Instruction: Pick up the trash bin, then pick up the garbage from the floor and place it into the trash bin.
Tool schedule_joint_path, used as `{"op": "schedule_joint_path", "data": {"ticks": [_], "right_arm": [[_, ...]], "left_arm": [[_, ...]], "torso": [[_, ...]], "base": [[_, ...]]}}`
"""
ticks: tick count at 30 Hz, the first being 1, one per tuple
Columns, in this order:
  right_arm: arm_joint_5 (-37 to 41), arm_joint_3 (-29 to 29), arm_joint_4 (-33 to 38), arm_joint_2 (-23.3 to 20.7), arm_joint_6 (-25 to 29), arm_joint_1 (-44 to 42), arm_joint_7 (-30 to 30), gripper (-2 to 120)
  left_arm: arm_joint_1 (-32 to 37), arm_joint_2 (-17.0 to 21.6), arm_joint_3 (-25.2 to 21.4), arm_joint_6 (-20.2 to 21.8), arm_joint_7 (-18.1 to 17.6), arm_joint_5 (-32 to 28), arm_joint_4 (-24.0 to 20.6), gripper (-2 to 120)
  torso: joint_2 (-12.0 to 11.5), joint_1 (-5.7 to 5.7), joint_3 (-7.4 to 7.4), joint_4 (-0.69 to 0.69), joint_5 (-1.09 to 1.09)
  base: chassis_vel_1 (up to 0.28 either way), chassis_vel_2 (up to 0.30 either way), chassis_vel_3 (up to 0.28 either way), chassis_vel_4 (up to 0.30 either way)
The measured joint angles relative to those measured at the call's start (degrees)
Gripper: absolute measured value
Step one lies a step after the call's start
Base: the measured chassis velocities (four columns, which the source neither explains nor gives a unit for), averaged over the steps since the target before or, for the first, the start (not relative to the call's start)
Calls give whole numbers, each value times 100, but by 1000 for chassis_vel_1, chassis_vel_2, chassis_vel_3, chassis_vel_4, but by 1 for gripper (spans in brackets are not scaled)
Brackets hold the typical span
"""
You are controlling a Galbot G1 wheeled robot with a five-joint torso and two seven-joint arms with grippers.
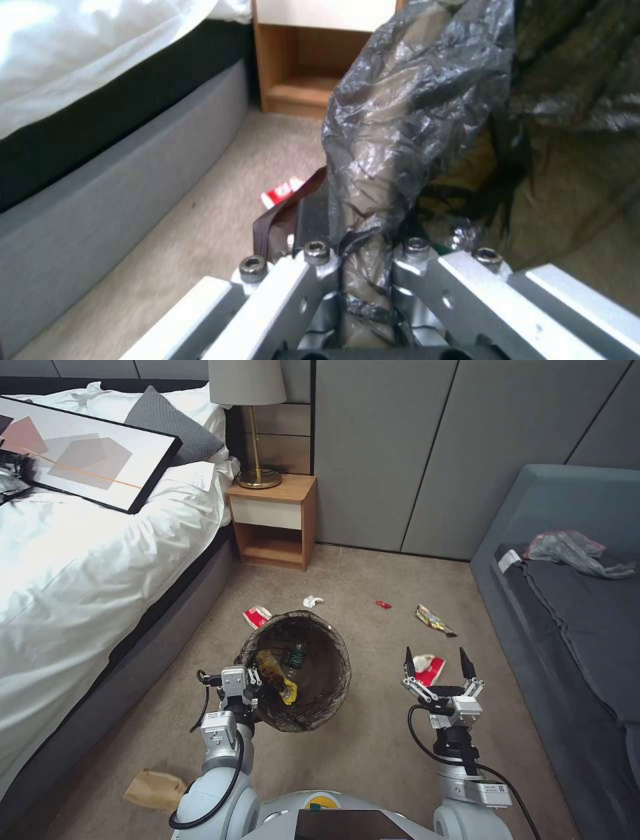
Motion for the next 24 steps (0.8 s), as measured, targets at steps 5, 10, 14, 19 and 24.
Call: {"op": "schedule_joint_path", "data": {"ticks": [5,10,14,19,24], "right_arm": [[1,5,-24,-1,-1,29,-2,100],[1,25,-62,-1,1,53,-8,100],[0,99,-210,-2,147,177,-50,100],[-123,219,-365,-2,307,290,-61,100],[-142,248,-401,-2,336,310,-77,100]], "left_arm": [[0,0,0,0,-1,0,0,3],[-1,0,0,0,0,0,0,3],[0,0,1,0,1,0,0,3],[-2,0,-1,0,0,0,0,3],[-3,0,1,-1,2,0,0,3]], "torso": [[0,1,1,1,-1],[0,0,0,-1,-1],[0,1,0,-1,0],[-1,2,2,2,0],[-1,2,1,-2,-1]], "base": [[-303,315,316,-323],[-316,307,302,-315],[-290,294,308,-301],[-228,266,259,-230],[-85,82,84,-88]]}}
